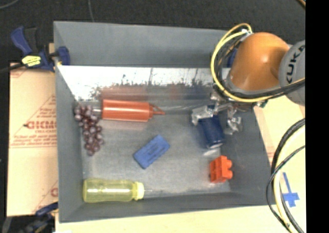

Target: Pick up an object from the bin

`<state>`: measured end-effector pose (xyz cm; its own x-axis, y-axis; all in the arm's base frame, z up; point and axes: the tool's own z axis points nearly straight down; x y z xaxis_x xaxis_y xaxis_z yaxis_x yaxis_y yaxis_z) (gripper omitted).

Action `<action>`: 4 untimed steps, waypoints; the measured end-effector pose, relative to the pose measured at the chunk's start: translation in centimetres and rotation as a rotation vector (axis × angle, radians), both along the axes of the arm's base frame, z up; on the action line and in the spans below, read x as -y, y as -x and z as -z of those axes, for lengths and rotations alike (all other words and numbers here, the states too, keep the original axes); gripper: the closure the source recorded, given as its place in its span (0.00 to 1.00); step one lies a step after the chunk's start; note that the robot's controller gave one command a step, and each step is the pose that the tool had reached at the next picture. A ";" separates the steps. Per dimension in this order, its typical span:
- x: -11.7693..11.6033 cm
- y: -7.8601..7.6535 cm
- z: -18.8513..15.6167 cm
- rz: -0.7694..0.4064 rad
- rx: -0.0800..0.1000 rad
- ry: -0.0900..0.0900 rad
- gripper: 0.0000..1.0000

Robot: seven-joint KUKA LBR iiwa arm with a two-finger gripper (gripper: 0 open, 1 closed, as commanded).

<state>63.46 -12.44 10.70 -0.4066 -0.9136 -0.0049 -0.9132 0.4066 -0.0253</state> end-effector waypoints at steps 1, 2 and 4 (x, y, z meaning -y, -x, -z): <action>-2.8 -1.9 3.3 -0.471 0.002 0.010 1.00; -2.8 -1.9 3.3 -0.470 0.002 0.009 1.00; -2.8 -1.9 1.0 -0.466 0.005 0.009 1.00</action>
Offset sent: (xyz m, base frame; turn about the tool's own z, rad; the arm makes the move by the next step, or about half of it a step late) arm 0.0000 0.0000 0.0000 0.0000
